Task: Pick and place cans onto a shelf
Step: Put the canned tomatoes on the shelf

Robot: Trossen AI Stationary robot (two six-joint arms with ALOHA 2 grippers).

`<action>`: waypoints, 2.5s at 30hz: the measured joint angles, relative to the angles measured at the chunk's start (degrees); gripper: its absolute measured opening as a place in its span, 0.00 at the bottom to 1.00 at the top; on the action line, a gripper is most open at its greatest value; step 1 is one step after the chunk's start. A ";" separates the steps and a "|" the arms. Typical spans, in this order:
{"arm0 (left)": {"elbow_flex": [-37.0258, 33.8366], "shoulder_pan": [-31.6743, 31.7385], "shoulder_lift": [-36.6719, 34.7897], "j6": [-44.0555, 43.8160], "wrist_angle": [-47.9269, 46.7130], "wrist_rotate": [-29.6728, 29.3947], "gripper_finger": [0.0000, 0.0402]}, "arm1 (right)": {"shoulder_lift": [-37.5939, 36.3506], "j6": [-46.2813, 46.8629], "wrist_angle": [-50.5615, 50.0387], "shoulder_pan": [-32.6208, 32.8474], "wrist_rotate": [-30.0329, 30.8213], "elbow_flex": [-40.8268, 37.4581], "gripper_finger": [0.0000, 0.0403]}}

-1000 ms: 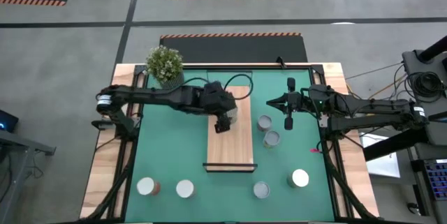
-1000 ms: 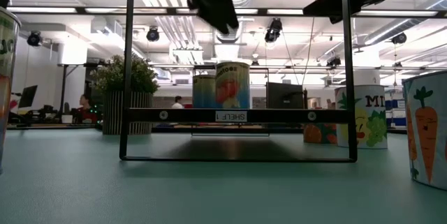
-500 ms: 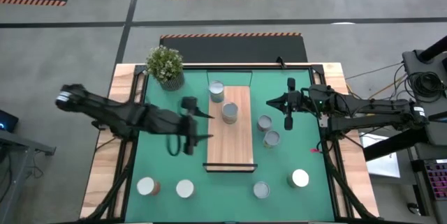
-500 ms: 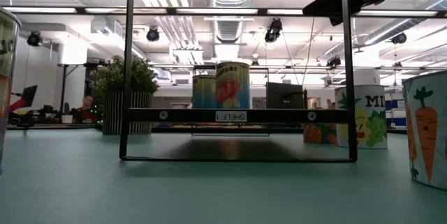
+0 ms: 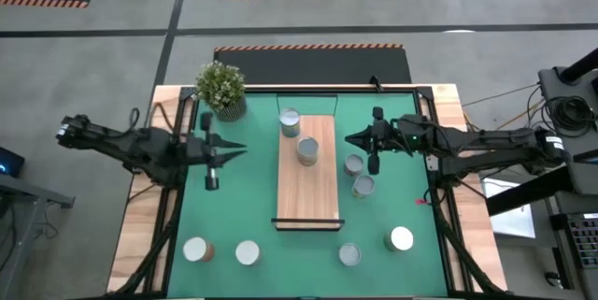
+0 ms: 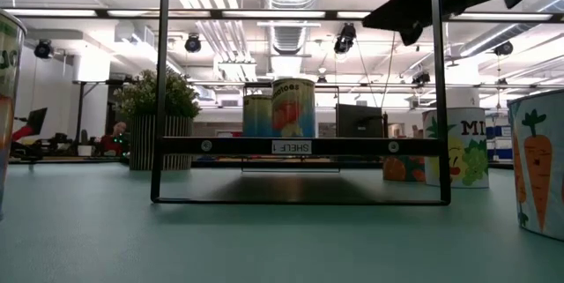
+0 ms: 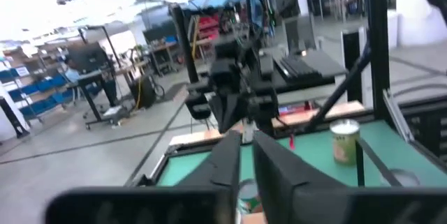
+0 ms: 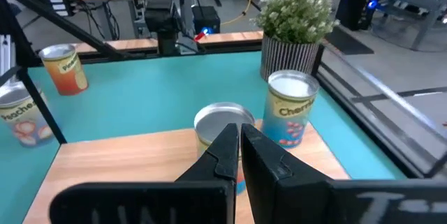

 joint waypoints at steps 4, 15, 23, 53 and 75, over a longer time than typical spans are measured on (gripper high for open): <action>-1.59 0.00 -4.60 -0.01 -0.12 -0.10 0.03 | 2.69 1.30 3.12 1.43 -0.01 0.00 0.02; -6.06 0.00 -9.80 -0.25 -0.23 -0.50 0.00 | 6.48 5.90 9.89 5.45 5.99 0.00 0.02; -5.14 0.00 -10.96 2.11 -0.10 -0.55 0.00 | 11.99 6.93 17.07 5.92 6.07 1.91 0.02; -4.83 0.00 -17.18 -0.45 -9.25 -0.46 0.00 | 42.10 19.89 -41.19 5.90 18.38 48.98 0.02; -4.87 0.00 -17.10 -0.28 -9.46 -0.44 0.00 | 49.62 24.96 -47.60 5.62 17.96 53.52 0.02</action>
